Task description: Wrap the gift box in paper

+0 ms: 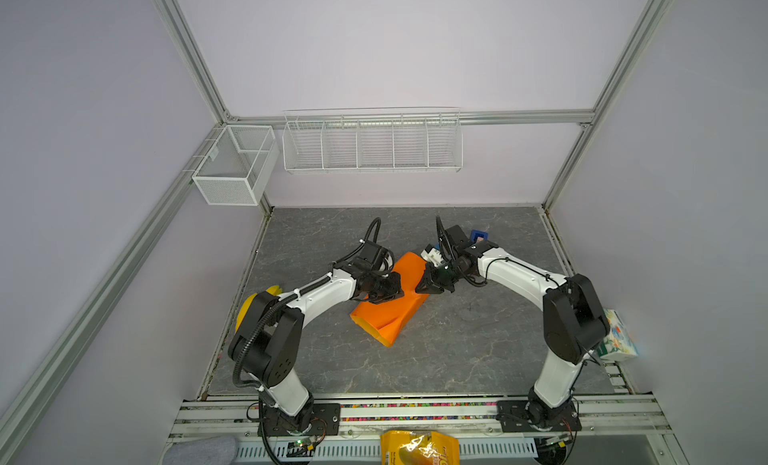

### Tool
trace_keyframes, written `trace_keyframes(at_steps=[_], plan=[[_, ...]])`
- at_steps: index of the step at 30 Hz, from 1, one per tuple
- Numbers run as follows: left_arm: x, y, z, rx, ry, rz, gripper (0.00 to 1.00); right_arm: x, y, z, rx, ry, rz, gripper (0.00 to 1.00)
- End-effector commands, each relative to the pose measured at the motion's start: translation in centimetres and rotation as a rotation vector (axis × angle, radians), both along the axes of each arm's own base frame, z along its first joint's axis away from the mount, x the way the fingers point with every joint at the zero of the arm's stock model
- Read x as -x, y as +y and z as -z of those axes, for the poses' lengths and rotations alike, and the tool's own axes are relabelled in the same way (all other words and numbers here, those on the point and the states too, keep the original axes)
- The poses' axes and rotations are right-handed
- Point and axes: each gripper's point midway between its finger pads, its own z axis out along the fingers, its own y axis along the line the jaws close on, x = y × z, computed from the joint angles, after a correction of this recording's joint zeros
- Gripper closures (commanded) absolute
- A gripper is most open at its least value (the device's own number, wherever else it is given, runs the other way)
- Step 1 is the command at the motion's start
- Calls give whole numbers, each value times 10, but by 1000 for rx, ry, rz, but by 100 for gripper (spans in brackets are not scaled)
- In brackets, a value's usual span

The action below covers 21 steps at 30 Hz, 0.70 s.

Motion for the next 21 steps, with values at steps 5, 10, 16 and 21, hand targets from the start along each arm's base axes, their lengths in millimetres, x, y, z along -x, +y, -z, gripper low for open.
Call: trace_keyframes(at_steps=[5, 10, 16, 21], plan=[[24, 23, 47, -140, 123, -14, 100, -2, 6, 25, 14, 36, -15, 93], [25, 23, 47, -141, 125, -14, 100, -10, 9, 31, 19, 28, -3, 93], [26, 24, 49, -141, 129, -17, 100, -29, 9, 37, 41, 7, 31, 93], [27, 25, 48, -141, 130, -20, 100, -41, 6, 39, 71, -9, 54, 93]])
